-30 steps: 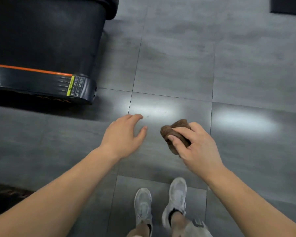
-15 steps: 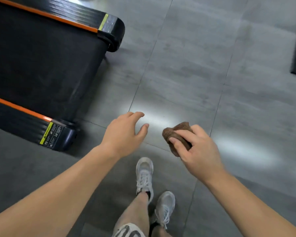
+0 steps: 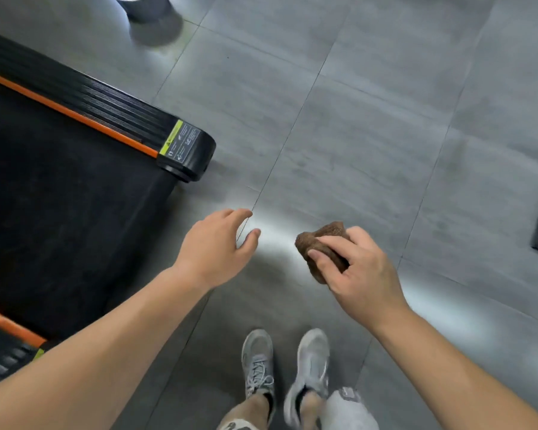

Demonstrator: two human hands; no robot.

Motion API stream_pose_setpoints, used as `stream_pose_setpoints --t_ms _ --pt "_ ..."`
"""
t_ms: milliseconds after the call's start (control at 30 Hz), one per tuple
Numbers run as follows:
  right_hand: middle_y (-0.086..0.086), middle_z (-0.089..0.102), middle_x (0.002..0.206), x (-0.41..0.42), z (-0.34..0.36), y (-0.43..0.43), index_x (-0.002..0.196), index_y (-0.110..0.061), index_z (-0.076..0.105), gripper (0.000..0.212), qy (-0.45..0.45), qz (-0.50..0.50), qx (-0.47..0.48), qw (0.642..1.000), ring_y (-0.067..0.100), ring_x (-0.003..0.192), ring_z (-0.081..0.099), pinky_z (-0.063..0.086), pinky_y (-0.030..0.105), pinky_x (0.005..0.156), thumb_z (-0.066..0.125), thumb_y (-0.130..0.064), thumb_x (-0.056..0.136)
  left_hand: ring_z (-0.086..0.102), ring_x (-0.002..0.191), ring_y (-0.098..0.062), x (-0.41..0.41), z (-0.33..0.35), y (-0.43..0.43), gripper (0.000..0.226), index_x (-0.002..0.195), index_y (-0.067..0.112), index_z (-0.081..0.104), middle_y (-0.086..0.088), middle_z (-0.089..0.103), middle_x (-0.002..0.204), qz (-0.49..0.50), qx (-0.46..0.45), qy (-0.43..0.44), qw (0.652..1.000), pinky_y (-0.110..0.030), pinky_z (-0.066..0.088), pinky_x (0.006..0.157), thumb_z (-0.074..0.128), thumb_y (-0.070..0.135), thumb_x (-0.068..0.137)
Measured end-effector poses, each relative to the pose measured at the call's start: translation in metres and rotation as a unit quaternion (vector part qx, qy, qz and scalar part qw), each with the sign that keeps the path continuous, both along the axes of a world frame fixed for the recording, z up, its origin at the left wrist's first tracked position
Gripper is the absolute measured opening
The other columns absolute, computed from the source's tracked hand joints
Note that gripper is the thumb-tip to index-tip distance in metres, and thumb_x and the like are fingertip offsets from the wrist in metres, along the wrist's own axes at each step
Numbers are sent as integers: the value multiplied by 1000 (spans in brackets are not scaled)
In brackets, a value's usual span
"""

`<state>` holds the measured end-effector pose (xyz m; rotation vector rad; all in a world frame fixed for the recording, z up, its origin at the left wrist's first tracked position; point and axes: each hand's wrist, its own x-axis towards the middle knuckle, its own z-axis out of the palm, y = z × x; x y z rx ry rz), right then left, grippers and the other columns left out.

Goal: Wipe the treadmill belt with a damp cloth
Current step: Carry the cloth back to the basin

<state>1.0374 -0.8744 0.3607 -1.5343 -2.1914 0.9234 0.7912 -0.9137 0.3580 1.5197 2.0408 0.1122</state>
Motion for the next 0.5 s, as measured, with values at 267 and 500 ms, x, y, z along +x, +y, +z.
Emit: stream_pose_setpoints --t_ms 267,500 --pt "-6 54 90 -49 -8 220 101 -35 74 36 17 48 -4 999 21 79 60 52 36 64 53 -60 87 55 129 -21 -35 -9 191 48 143 24 56 4 62 138 64 -5 8 998 -37 45 101 50 49 102" --pt "-5 55 91 -112 -16 410 104 -35 74 36 8 148 8 989 23 81 61 52 34 67 53 -59 88 57 127 -21 -76 -21 345 47 142 24 57 2 64 134 148 -1 -3 989 -40 47 102 51 48 102"
